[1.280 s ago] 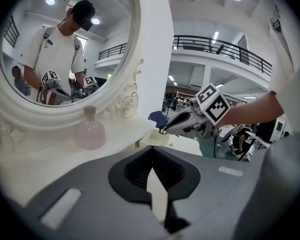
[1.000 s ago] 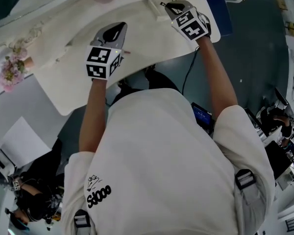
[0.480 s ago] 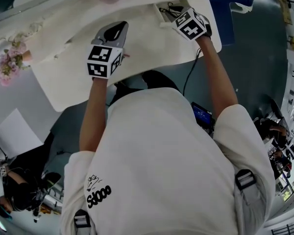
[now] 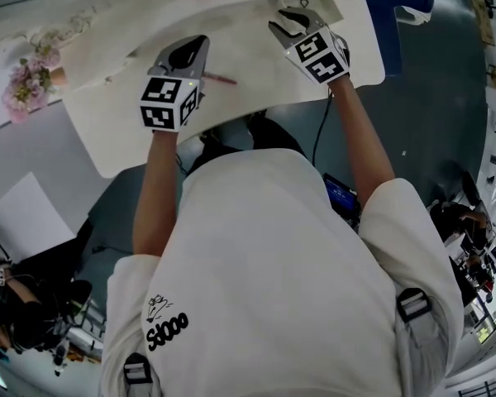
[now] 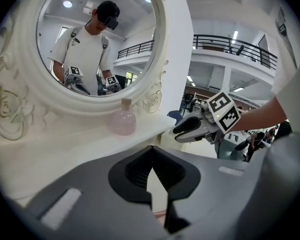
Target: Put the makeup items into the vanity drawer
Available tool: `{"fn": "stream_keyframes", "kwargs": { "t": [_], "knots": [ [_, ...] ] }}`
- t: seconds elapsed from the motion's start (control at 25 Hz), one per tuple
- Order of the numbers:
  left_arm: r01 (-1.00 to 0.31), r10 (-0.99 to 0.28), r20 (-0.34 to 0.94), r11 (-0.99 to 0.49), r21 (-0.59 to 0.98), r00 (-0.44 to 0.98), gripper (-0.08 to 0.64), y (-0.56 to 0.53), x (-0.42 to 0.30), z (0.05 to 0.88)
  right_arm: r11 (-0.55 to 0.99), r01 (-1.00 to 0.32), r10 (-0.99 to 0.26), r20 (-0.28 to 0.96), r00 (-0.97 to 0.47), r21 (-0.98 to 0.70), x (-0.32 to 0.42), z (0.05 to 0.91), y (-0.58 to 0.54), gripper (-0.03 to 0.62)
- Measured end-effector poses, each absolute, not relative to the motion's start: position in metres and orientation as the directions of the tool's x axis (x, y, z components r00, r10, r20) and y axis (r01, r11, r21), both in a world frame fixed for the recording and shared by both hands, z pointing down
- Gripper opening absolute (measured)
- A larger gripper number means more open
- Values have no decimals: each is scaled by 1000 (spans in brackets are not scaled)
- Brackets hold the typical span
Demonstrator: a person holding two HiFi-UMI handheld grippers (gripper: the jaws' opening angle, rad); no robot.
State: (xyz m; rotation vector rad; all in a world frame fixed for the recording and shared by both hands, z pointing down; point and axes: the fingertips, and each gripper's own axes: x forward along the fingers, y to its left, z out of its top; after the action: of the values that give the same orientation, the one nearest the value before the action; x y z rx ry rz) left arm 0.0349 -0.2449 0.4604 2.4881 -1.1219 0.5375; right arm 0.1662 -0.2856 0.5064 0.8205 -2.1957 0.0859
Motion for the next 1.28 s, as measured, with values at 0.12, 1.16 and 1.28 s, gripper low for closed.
{"fn": "stream_keyframes", "kwargs": {
  "t": [0.12,1.16,1.28],
  "knots": [
    [-770,-632,478,-616,168,610,18,-234,18,462,809,-571,-502,671,-545,141,133,507,-259,127],
    [-773,-613,520,-614,159,594,18,-178,-49,473,919,-391,-248,841,-480,47,35,616,-143,46],
    [-773,-614,519,-613,162,595,18,-176,-47,472,921,-386,-248,842,-480,51,34,616,-143,44]
  ]
}}
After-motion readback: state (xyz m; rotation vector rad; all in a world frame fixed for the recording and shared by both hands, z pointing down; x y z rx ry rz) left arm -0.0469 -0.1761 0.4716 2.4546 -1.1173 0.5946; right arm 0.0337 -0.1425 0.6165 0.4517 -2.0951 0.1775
